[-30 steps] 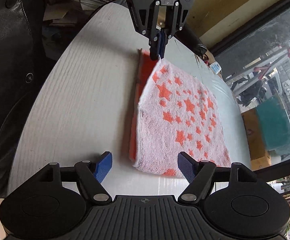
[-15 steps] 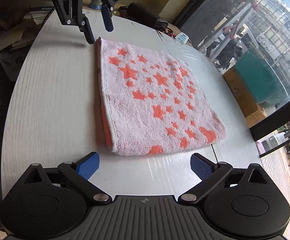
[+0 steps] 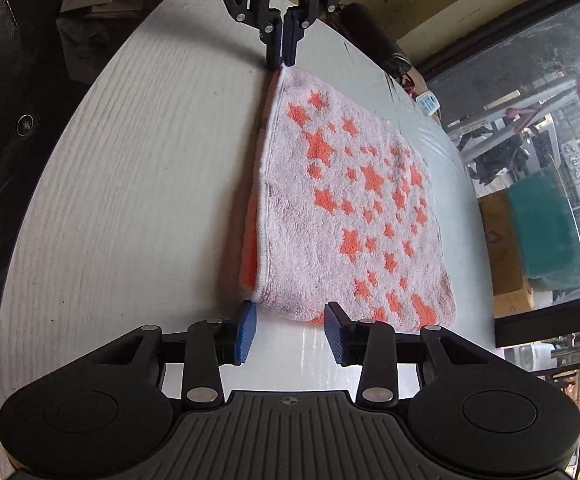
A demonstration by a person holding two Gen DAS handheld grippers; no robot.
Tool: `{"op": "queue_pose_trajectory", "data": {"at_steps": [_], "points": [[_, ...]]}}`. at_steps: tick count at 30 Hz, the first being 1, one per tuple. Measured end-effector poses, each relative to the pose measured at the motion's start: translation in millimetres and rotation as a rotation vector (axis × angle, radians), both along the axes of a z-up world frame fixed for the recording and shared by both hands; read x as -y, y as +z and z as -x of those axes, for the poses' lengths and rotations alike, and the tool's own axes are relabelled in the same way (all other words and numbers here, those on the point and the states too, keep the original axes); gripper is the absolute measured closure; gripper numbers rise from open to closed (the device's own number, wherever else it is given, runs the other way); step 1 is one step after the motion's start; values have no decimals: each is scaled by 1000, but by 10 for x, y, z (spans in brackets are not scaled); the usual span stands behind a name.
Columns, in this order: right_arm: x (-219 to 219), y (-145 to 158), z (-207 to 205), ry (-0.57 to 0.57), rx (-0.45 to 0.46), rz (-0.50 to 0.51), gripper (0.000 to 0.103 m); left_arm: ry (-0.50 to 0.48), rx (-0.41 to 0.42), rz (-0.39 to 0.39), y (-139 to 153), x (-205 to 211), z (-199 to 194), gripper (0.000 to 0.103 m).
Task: Fold towel
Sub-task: 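Grasp the folded towel edge with both grippers, then lift the held edge and fold it over the towel with both grippers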
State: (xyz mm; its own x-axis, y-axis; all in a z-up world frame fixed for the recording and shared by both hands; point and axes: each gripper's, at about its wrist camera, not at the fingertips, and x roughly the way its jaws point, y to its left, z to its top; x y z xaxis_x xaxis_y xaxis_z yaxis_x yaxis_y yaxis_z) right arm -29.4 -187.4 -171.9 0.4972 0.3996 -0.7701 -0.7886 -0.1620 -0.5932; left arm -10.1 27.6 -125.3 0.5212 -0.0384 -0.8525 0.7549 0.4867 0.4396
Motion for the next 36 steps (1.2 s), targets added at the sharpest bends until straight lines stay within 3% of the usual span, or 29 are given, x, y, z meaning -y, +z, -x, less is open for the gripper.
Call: {"op": "queue_pose_trajectory", "data": {"at_steps": [2,4,5,12,23,28,36], "points": [[-33,-6,-15,16,1,24,68,16,-14,21,8,-29,-38,95],[-58,0,-37,14,-31,35,85,32,-25,45,15,-62,-61,95],[-68,-18,-47,5,-54,38,98,39,-28,55,18,-75,-66,95],[-84,-22,7,-48,-76,-17,99,73,-36,139,112,-153,-112,96],[25,477,-399,-193,-221,-243,99,129,56,283,639,-266,-397,97],[37,543,-578,-224,-260,-283,99,107,38,239,594,-258,-454,96],[51,574,-630,-235,-315,-315,99,50,-24,74,151,-230,-43,92]]}}
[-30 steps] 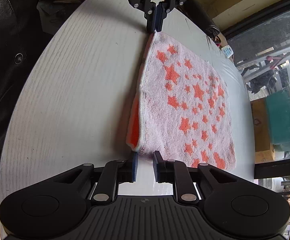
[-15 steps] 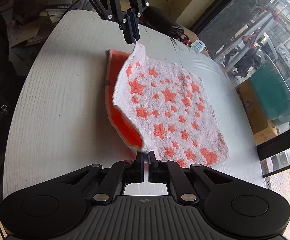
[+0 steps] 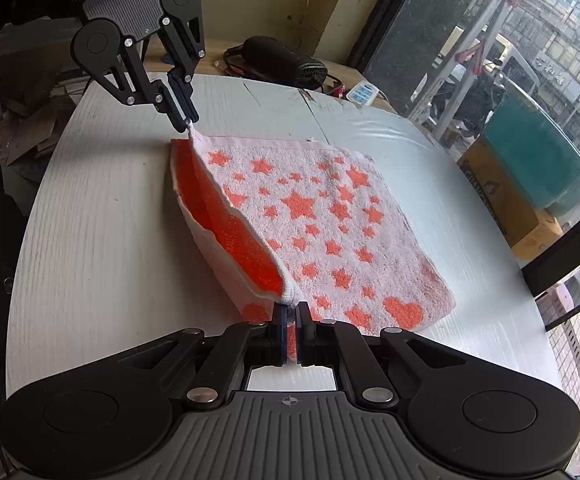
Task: Fold towel
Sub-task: 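Lift the held edge and fold it over the towel with both grippers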
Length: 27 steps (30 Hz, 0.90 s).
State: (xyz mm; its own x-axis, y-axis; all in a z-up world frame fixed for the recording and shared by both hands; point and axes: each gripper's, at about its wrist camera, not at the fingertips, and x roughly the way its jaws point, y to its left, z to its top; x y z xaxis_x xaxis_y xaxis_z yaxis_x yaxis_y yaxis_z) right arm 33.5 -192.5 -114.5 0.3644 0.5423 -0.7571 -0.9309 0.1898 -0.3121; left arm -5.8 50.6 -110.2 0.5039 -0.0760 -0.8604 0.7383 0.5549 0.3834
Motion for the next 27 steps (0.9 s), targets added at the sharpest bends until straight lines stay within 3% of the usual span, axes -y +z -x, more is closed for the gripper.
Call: {"op": "queue_pose_trajectory", "data": {"at_steps": [2,5,9,13,19,20,23,27], "points": [[26,22,-26,-15,-18,-17,99,-34,12,-29,-26,33,130,88],[61,69,-58,-34,-44,-47,99,-72,62,-52,-19,114,214,74],[98,133,-100,-59,-80,-82,99,-99,117,-56,-27,244,191,70],[121,162,-136,-76,-110,-108,99,-169,133,-112,-184,432,215,69],[162,208,-187,-86,-140,-137,99,-173,165,-172,-262,494,156,69],[173,213,-195,-89,-142,-140,99,-162,160,-177,-262,487,128,71],[211,213,-216,-97,-154,-147,99,-124,135,-174,-261,460,38,93],[249,204,-235,-108,-157,-153,99,-101,118,-125,-167,415,-23,95]]}}
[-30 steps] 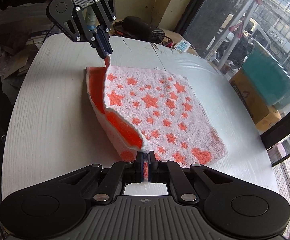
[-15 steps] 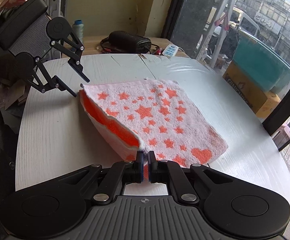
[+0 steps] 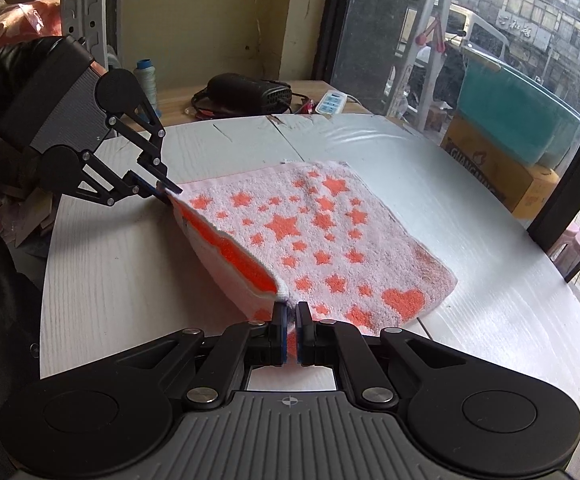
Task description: Fold towel
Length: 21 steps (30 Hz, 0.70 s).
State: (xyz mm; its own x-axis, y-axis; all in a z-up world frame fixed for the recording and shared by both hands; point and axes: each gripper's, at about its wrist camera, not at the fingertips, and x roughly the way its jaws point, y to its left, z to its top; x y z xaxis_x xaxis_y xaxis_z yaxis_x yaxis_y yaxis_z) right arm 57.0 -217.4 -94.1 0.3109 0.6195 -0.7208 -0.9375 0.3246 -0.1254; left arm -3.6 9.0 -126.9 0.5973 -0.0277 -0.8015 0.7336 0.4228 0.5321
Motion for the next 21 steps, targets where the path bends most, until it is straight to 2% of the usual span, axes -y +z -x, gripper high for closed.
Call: {"op": "queue_pose_trajectory", "data": {"at_steps": [7,13,21], "points": [[59,56,-87,-30,5,-35,99,57,52,113,358,-128,-256,95],[116,125,-302,-98,4,-118,99,139,128,238,629,-193,-664,95],[153,108,-754,-218,-37,-223,99,251,151,364,684,-237,-1271,94]]}}
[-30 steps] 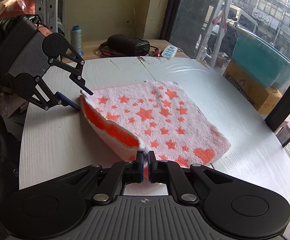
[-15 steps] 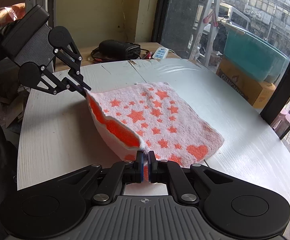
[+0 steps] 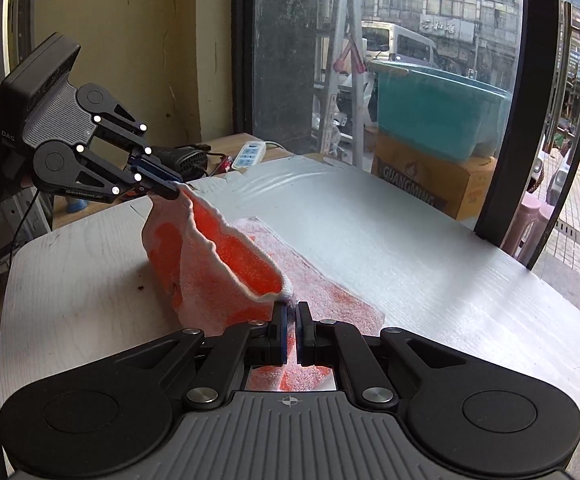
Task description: Fold towel
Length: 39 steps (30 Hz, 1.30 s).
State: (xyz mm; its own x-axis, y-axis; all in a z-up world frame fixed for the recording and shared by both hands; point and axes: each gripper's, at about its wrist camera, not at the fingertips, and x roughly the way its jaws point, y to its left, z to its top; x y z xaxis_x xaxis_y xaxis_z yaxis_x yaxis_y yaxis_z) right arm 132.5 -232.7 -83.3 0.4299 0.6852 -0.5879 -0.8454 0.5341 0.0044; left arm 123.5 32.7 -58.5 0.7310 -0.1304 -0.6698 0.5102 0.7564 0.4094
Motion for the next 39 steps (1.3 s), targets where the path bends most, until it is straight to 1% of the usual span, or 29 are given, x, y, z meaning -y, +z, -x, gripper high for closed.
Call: {"op": "queue_pose_trajectory", "data": {"at_steps": [7,11,13,16,17,19,20,21,22,23,24,25,26,27,29,32,35,36,38,39], "points": [[-6,-180,-397,-84,-78,-27,99,82,-19,93,-99,-3,-472,94],[29,-268,-549,-117,-116,-60,99,93,-36,120,-145,15,-590,94],[38,-300,-607,-131,-131,-67,99,83,-53,120,-190,20,-598,94],[23,-337,-604,-102,-141,-46,99,71,-64,69,-299,4,-548,88],[6,-344,-592,-92,-134,-34,98,72,-74,56,-339,-22,-534,82],[-42,-349,-576,-86,-102,-5,98,77,-96,56,-383,-87,-519,75],[-63,-350,-568,-86,-89,7,92,79,-107,61,-395,-136,-506,73],[-77,-352,-566,-91,-85,13,82,81,-117,65,-407,-184,-493,69],[-85,-359,-572,-92,-85,12,76,81,-123,69,-411,-220,-485,66],[-86,-358,-584,-89,-88,2,68,80,-128,73,-415,-256,-478,60],[-85,-357,-593,-87,-91,-7,63,80,-135,78,-419,-293,-471,59],[-87,-352,-599,-86,-89,-12,60,81,-151,91,-432,-335,-477,59],[-89,-344,-603,-87,-83,-16,52,82,-167,105,-444,-377,-483,59],[-102,-345,-613,-92,-80,-16,40,84,-182,119,-457,-417,-491,59],[-161,-380,-658,-110,-77,-11,28,92,-197,138,-485,-442,-536,59],[-232,-450,-749,-119,-101,-14,28,75,-217,166,-527,-422,-591,59],[-299,-524,-795,-106,-161,19,28,32,-224,148,-549,-345,-587,59],[-325,-552,-791,-100,-167,36,31,22,-227,139,-560,-316,-595,59],[-357,-590,-757,-90,-148,62,37,9,-238,137,-571,-290,-617,59],[-358,-590,-741,-88,-140,59,43,9,-244,140,-573,-290,-634,59]]}}
